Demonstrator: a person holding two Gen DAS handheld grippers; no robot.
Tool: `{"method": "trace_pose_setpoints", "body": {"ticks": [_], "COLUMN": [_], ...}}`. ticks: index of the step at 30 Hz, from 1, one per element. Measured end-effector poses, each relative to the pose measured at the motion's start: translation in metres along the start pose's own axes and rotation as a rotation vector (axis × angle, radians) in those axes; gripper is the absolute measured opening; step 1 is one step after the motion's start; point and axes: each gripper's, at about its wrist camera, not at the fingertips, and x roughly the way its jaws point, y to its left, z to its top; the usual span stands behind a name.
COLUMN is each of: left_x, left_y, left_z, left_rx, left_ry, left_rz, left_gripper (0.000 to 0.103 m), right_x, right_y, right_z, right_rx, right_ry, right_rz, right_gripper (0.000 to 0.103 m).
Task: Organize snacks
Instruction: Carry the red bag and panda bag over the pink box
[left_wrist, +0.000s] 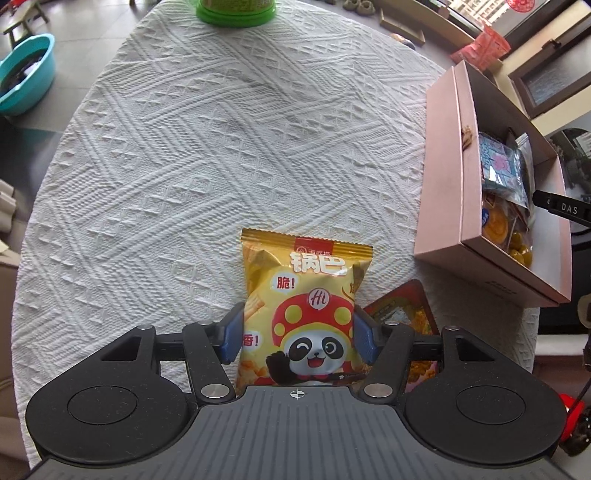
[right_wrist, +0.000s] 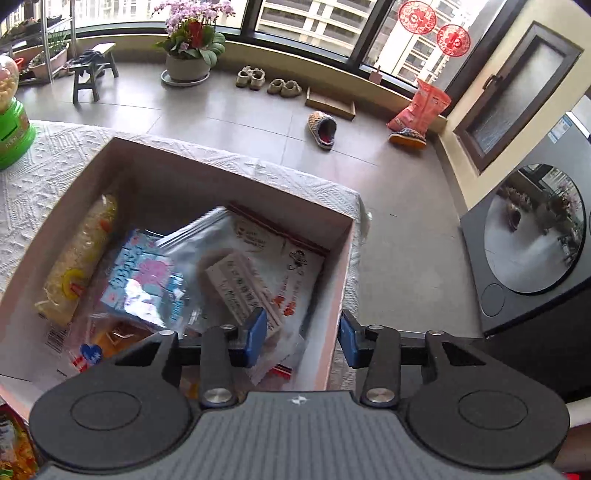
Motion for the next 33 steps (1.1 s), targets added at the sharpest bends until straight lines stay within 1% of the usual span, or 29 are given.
{"method": "trace_pose_setpoints", "body": {"ticks": [1, 6, 9, 12, 16, 18, 20, 22, 24, 27, 28, 30, 31, 33], "left_x": [-0.002, -0.010, -0.015, -0.021, -0.027, -0.030, -0.032, -0.036, -0.042, -0.043, -0.042, -0.037, -0.035, -0.033], "left_y": [0.005, 0.028, 0.044, 0.061, 0.076, 0.082, 0.088, 0.087, 0.082, 0.069, 0.060, 0.044, 0.031, 0.011], "left_z": [0.000, -0.002, -0.004, -0.006, -0.012, -0.017, -0.023, -0.031, -0.048, -0.081, -0.094, -0.113, -0.123, -0.132], "left_rx": [-0.011, -0.049, -0.066, -0.092, -0.118, -0.132, -0.150, -0.157, -0.162, -0.208, -0.221, -0.229, -0.223, -0.220], "left_ry": [-0.001, -0.004, -0.006, -0.006, -0.008, -0.011, -0.015, -0.014, -0.022, -0.006, 0.004, 0.020, 0.017, 0.010], "left_rz": [0.000, 0.005, 0.011, 0.001, -0.001, 0.024, 0.029, 0.035, 0.045, 0.044, 0.038, 0.035, 0.045, 0.057], "left_gripper": [0.064, 0.064, 0.064, 0.064, 0.064, 0.064, 0.064, 0.064, 0.064, 0.064, 0.064, 0.064, 0.064, 0.064], "right_x": [0.001, 0.000, -0.003, -0.007, -0.015, -0.021, -0.026, -0.030, -0.039, -0.057, -0.064, -0.075, -0.081, -0.093], "right_y": [0.003, 0.028, 0.055, 0.088, 0.130, 0.153, 0.171, 0.181, 0.181, 0.165, 0.158, 0.143, 0.137, 0.127], "right_z": [0.002, 0.018, 0.028, 0.039, 0.056, 0.062, 0.067, 0.071, 0.072, 0.061, 0.055, 0.039, 0.028, 0.004], "right_rx": [0.002, 0.017, 0.006, -0.008, -0.065, -0.102, -0.139, -0.168, -0.183, -0.204, -0.217, -0.242, -0.256, -0.293], "right_ry": [0.003, 0.003, -0.013, -0.031, -0.057, -0.074, -0.091, -0.093, -0.095, -0.117, -0.114, -0.085, -0.073, -0.056], "right_rz": [-0.003, 0.046, 0.060, 0.079, 0.143, 0.177, 0.200, 0.234, 0.286, 0.356, 0.391, 0.493, 0.525, 0.564], "right_gripper": [0.044, 0.044, 0.045, 0.045, 0.045, 0.045, 0.046, 0.047, 0.050, 0.051, 0.051, 0.051, 0.051, 0.052]}}
